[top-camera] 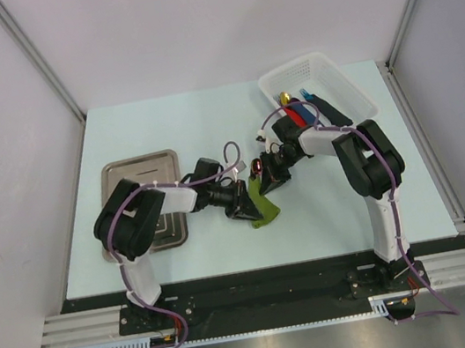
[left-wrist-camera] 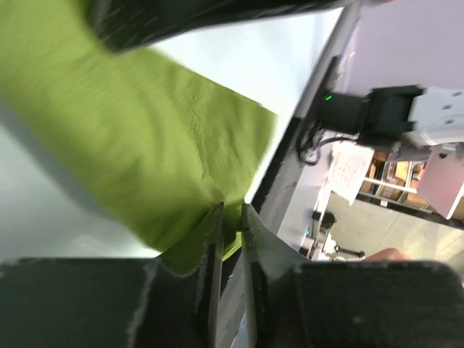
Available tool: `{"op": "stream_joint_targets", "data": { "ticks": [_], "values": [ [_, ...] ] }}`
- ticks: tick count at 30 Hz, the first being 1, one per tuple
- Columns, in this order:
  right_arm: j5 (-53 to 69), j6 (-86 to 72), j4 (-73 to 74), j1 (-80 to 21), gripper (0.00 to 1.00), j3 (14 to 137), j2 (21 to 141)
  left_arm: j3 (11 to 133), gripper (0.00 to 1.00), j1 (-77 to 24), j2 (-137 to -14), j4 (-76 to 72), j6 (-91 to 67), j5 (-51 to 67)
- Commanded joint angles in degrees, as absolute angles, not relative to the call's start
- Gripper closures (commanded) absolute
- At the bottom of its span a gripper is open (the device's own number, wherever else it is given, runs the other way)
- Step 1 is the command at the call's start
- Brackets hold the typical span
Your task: Place the utensils on the paper napkin and roll it up
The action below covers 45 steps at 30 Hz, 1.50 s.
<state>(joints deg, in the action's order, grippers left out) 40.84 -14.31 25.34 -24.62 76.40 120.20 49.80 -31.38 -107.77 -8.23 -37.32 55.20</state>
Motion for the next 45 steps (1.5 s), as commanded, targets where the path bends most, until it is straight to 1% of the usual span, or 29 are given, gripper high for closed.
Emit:
{"op": "stream_joint_targets", "data": {
  "ticks": [1, 3, 6, 11, 12, 14, 15, 18, 24, 31, 39, 43, 45],
  "values": [
    [34.37, -12.22, 24.61, -25.05, 0.94, 75.06, 121.64, 50.72, 0.82, -31.29, -110.39, -1.58, -30.94, 55.11],
    [34.37, -12.3, 24.7, -24.96, 0.95, 75.15, 121.38, 50.63, 0.84, -31.29, -111.53, -0.44, -29.8, 54.32],
    [34.37, -12.39, 24.7, -24.87, 0.94, 75.58, 120.85, 50.62, 0.91, -31.03, -114.77, -0.44, -28.92, 54.4],
    [35.5, -13.0, 25.49, -24.61, 0.94, 77.34, 119.18, 49.92, 0.96, -28.83, -116.89, -4.21, -29.79, 56.07],
    [36.03, -13.27, 25.49, -24.35, 0.92, 77.6, 118.66, 49.66, 0.98, -28.65, -116.81, -4.57, -29.79, 56.34],
    [38.04, -14.15, 25.93, -24.17, 0.91, 78.66, 116.81, 48.61, 0.99, -28.39, -116.54, -6.23, -29.79, 56.69],
    [39.1, -15.37, 25.93, -23.65, 0.89, 79.01, 116.02, 48.26, 1.0, -28.39, -116.37, -6.5, -29.79, 56.52],
    [42.09, -17.22, 26.02, -23.38, 0.84, 79.8, 112.51, 47.9, 1.0, -28.39, -116.37, -8.52, -30.76, 55.99],
    [45.96, -20.56, 25.4, -24.17, 0.81, 77.0, 107.41, 48.43, 1.0, -28.39, -116.98, -9.58, -31.55, 55.29],
    [46.85, -20.57, 24.87, -26.63, 0.84, 69.27, 108.19, 47.81, 1.0, -28.39, -116.28, -12.21, -33.49, 55.37],
    [41.49, -13.01, 26.36, -26.63, 0.87, 65.3, 112.67, 46.58, 0.99, -28.21, -114.26, -16.25, -35.68, 56.95],
    [39.03, -10.37, 26.54, -26.46, 0.88, 65.39, 115.13, 46.32, 0.95, -28.21, -110.93, -19.07, -36.3, 58.18],
    [38.24, -9.5, 26.37, -26.54, 0.88, 65.65, 115.84, 46.58, 0.9, -28.21, -108.38, -19.77, -36.39, 58.71]
  ]
}}
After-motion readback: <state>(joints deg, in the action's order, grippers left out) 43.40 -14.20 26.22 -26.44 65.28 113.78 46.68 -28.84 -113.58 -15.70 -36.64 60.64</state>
